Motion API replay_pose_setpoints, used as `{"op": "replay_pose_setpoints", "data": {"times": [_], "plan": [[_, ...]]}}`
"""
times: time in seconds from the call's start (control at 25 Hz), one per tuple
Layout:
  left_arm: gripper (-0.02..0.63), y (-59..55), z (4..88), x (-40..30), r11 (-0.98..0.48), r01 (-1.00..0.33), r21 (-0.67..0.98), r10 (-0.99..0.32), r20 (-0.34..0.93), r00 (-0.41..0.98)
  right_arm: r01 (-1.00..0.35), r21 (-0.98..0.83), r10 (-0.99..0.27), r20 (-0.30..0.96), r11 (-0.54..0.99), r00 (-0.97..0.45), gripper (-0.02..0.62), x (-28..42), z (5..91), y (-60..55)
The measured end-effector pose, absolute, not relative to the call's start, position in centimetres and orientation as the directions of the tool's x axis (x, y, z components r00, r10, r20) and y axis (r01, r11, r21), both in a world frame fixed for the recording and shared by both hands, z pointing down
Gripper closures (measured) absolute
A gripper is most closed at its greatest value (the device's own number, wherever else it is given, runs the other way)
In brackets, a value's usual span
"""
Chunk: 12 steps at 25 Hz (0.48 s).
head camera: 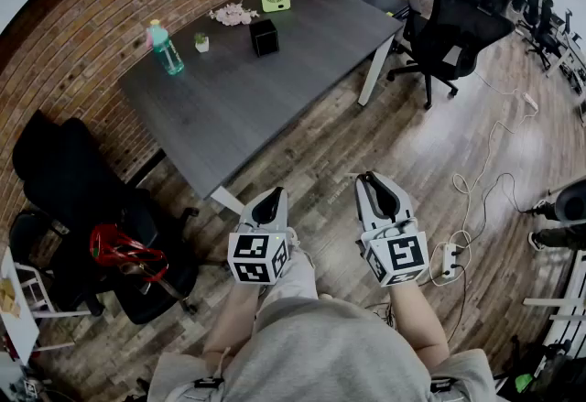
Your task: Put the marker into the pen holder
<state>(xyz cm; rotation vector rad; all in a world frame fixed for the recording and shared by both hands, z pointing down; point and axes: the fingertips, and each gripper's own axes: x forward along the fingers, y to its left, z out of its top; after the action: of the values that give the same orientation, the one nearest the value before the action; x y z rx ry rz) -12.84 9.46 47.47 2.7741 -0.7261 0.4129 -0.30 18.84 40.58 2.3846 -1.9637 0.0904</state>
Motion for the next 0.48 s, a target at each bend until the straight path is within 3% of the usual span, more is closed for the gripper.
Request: {"op": "replay_pose_setpoints", "data": {"times": [0.48], "plan": [[0.586,25.9,48.3,-19.6,-0.856,-0.488,0.169,-0.419,0.328,0.847,-0.98,0.025,-0.975,0.09,-0.2,0.201,0.526,-7.5,42.4,34.6]]}}
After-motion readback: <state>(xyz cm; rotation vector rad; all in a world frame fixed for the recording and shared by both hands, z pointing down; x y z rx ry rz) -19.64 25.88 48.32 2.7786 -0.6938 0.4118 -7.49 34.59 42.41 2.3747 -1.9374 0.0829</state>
